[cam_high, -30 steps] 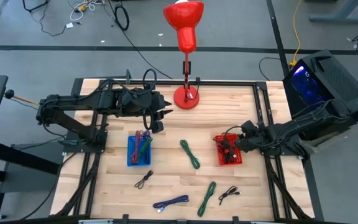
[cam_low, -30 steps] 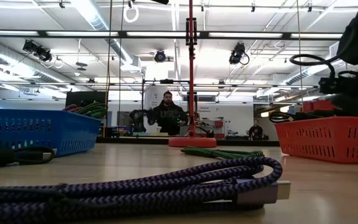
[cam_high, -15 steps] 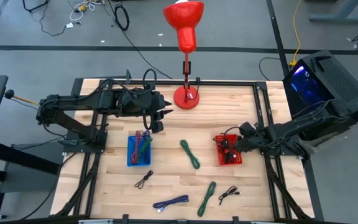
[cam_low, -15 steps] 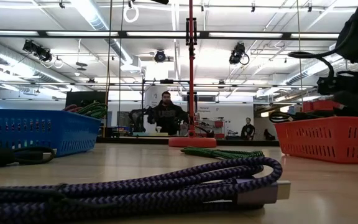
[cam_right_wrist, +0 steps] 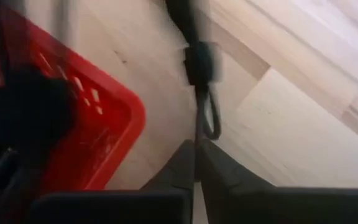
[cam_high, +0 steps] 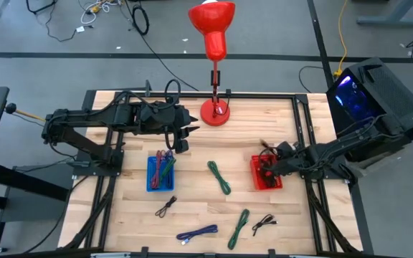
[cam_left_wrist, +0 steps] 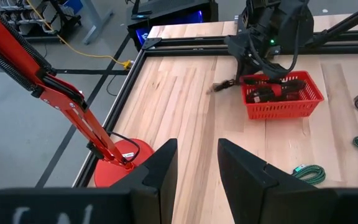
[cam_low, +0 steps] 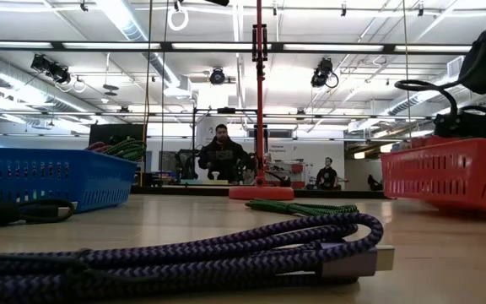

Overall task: Pick & Place USB Port
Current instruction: Put the black charger cable into the red bin

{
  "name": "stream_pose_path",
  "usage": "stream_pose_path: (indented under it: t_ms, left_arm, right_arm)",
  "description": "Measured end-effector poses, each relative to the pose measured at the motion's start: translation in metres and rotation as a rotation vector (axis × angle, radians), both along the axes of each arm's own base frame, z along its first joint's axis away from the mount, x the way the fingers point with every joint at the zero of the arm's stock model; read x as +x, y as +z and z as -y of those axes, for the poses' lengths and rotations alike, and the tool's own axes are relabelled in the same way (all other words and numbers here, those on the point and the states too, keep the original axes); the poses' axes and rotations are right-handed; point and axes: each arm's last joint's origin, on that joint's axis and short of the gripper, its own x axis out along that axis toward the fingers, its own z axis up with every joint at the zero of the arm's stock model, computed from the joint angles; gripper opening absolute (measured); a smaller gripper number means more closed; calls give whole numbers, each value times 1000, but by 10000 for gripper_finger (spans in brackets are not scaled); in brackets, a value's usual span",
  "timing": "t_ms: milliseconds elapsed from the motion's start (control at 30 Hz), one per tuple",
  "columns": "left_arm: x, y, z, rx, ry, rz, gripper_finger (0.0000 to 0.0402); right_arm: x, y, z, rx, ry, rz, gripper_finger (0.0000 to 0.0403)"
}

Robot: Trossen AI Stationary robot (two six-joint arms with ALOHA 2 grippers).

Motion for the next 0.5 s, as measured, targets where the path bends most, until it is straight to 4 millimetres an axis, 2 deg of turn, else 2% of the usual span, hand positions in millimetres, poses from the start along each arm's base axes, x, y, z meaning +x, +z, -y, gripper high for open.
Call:
stream_pose_path:
  t_ms: [267, 500]
  left_arm:
    - [0, 0, 0, 4, -2, -1, 119]
    - [0, 0, 0, 5, -3, -2, 119]
  right_arm:
    - [3, 3, -2, 23, 24, 11, 4]
    - [10, 33, -1, -73, -2, -8, 2]
